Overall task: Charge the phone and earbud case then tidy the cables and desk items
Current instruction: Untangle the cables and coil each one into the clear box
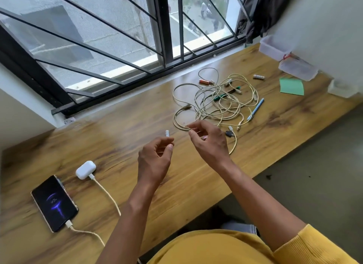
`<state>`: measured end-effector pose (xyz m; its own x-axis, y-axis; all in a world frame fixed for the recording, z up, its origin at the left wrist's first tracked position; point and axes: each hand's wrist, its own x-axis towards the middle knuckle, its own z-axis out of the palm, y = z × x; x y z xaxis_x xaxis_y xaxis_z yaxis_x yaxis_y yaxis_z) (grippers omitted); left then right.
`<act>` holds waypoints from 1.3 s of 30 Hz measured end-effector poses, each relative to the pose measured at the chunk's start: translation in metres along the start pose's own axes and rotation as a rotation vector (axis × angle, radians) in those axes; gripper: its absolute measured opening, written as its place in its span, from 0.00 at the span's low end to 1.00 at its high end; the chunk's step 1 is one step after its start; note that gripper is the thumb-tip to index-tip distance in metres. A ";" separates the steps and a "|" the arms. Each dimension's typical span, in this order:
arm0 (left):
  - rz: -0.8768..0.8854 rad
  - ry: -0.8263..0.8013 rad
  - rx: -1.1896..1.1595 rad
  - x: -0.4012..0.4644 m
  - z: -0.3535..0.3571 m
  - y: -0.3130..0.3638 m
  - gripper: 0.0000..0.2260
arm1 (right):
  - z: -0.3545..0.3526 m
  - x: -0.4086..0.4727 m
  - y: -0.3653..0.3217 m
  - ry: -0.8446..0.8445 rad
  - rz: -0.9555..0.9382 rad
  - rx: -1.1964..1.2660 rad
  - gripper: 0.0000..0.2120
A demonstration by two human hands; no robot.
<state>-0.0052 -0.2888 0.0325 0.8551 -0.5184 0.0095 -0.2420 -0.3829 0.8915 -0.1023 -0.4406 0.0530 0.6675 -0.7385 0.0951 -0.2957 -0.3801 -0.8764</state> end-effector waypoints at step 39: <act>-0.179 0.162 0.003 0.081 0.243 0.102 0.09 | -0.141 0.228 0.176 -0.292 -0.149 -0.561 0.13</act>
<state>-0.0721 -0.5558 0.0142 0.9469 -0.3124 -0.0761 -0.0806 -0.4600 0.8843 -0.0986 -0.7547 -0.0127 0.8638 -0.5038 -0.0046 -0.4448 -0.7582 -0.4768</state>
